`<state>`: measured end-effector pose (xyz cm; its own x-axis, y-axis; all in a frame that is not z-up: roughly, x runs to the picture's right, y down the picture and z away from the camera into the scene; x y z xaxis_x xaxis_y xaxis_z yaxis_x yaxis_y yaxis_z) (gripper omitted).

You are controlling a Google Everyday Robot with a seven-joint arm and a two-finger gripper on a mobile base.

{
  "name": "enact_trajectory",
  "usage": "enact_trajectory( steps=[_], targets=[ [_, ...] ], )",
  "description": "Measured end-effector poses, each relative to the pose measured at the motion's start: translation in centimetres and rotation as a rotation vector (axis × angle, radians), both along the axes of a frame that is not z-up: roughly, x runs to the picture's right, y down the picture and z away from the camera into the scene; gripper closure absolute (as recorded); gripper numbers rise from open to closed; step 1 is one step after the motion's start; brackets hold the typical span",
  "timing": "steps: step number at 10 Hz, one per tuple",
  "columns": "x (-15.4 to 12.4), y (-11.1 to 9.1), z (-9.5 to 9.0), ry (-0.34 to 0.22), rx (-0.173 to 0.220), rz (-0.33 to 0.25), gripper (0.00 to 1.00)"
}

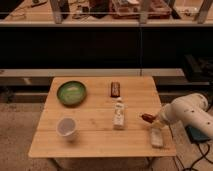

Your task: Place the pepper on the white sponge

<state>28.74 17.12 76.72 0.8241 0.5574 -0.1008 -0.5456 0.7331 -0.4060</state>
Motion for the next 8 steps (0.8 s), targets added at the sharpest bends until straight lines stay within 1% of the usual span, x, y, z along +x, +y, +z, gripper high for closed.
enact_trajectory(
  steps=[2,5,8],
  targets=[
    [0.7,1.1,-0.4,-0.002,-0.008,0.020,1.00],
    [1.2,1.8,-0.6,-0.019,-0.014,0.030,1.00],
    [2.3,2.6,-0.7,-0.020,-0.030,0.053,1.00]
  ],
)
